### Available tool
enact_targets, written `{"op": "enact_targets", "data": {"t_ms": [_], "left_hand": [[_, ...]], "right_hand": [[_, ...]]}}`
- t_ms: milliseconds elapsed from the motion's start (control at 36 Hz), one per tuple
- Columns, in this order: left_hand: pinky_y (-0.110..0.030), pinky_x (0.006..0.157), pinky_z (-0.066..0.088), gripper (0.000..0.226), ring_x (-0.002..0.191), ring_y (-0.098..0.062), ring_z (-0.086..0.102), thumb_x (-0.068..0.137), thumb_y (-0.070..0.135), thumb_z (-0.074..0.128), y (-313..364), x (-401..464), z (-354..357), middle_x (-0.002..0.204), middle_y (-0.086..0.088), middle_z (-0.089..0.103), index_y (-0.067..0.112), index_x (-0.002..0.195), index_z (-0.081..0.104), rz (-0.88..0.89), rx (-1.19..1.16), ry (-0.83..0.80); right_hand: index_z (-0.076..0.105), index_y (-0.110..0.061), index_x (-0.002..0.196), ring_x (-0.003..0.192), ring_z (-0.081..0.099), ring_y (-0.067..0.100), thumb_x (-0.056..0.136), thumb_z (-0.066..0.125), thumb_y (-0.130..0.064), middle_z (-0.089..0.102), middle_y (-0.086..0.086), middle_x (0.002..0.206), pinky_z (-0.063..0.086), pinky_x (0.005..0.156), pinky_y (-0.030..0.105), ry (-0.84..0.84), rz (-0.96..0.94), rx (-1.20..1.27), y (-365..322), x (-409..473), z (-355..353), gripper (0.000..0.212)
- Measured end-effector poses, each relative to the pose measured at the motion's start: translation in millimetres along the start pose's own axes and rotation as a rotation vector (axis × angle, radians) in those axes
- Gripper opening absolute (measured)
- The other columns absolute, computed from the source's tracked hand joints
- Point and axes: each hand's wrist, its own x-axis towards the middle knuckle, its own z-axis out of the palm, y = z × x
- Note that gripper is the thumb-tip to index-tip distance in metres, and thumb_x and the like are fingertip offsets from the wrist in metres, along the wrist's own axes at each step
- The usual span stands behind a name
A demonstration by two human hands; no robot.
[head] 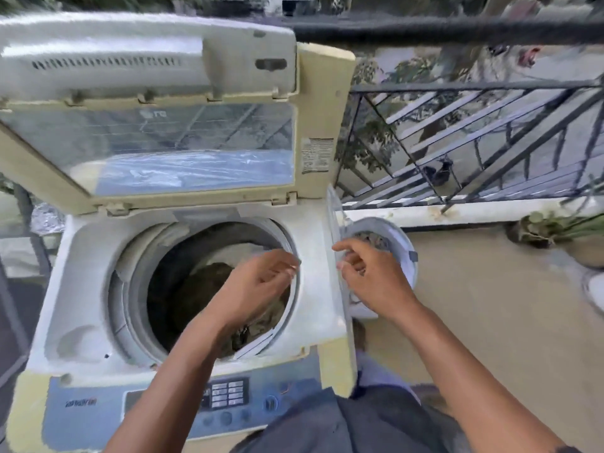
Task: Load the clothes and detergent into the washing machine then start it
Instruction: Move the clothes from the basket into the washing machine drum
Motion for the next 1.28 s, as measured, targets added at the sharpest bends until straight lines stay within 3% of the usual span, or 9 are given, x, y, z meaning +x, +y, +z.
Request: {"op": "enact_targets", "data": {"t_ms": [194,333,444,556,667,722,889,1056,1278], "left_hand": [[-0.044,0.091,0.059,0.019,0.102,-0.020,0.073,0.103,0.015,0.062,68,54,45,0.106,0.001,0.079,0.022,0.112,0.077,0.026,-0.113,-0.003],[-0.022,0.088,0.055,0.022,0.102,0.000,0.069,0.102,0.014,0.061,91,104,95,0.109,0.013,0.076,0.028,0.110,0.077,-0.014,-0.122,0.003],[0.000,0.072,0.044,0.025,0.099,0.009,0.066,0.099,0.013,0.060,93,158,140,0.109,0.019,0.074,0.029,0.110,0.076,-0.094,-0.118,-0.006],[-0.021,0.086,0.054,0.021,0.101,-0.011,0.070,0.100,0.014,0.062,75,212,190,0.111,0.009,0.074,0.022,0.115,0.075,-0.202,-0.081,-0.044],[-0.007,0.072,0.048,0.017,0.097,-0.013,0.067,0.100,0.010,0.063,35,261,246,0.105,0.006,0.073,0.014,0.111,0.076,-0.369,-0.101,-0.066],[-0.023,0.083,0.053,0.015,0.098,-0.017,0.067,0.099,0.007,0.061,12,278,270,0.106,0.000,0.075,0.011,0.102,0.075,-0.441,-0.128,-0.064],[-0.026,0.080,0.049,0.017,0.097,-0.024,0.069,0.094,0.017,0.062,-52,307,332,0.098,-0.002,0.075,0.019,0.106,0.074,-0.605,-0.085,0.083],[-0.049,0.097,0.057,0.016,0.098,-0.031,0.073,0.076,0.029,0.052,-102,330,369,0.090,0.000,0.078,0.032,0.076,0.068,-0.706,-0.173,0.132],[-0.031,0.095,0.058,0.021,0.091,-0.005,0.072,0.095,0.015,0.062,-132,331,385,0.090,0.018,0.075,0.033,0.092,0.073,-0.745,-0.200,0.210]], "right_hand": [[0.067,-0.042,0.109,0.073,0.067,-0.002,0.090,0.066,-0.021,0.065,-0.022,0.079,0.054,0.072,0.029,0.115,0.124,-0.016,84,17,-48,0.028],[0.063,-0.044,0.105,0.082,0.070,0.010,0.086,0.062,-0.034,0.064,-0.028,0.080,0.061,0.072,0.038,0.054,0.218,-0.001,147,43,-67,0.021],[0.069,-0.032,0.111,0.101,0.069,0.027,0.093,0.054,-0.021,0.075,-0.004,0.109,0.056,0.086,0.038,-0.101,0.331,-0.115,214,81,-55,0.026],[0.066,-0.027,0.110,0.103,0.065,0.038,0.092,0.050,-0.015,0.070,0.012,0.113,0.053,0.078,0.038,-0.240,0.350,-0.183,269,112,-36,0.027],[0.061,-0.023,0.116,0.099,0.065,0.040,0.094,0.048,-0.015,0.068,0.020,0.107,0.052,0.076,0.037,-0.355,0.364,-0.185,330,144,-10,0.026],[0.059,-0.021,0.115,0.096,0.065,0.041,0.094,0.048,-0.015,0.067,0.021,0.104,0.047,0.071,0.036,-0.395,0.357,-0.197,358,161,6,0.024],[0.066,-0.019,0.117,0.099,0.065,0.037,0.094,0.053,-0.017,0.070,0.015,0.107,0.053,0.077,0.038,-0.505,0.351,-0.237,429,213,62,0.026],[0.055,-0.012,0.096,0.095,0.064,0.038,0.094,0.048,-0.009,0.065,0.020,0.102,0.042,0.065,0.035,-0.538,0.315,-0.329,476,264,117,0.007],[0.030,-0.023,0.156,0.117,0.058,0.044,0.094,0.053,-0.010,0.053,0.024,0.132,0.053,0.088,0.049,-0.567,0.284,-0.429,503,311,160,0.068]]}}
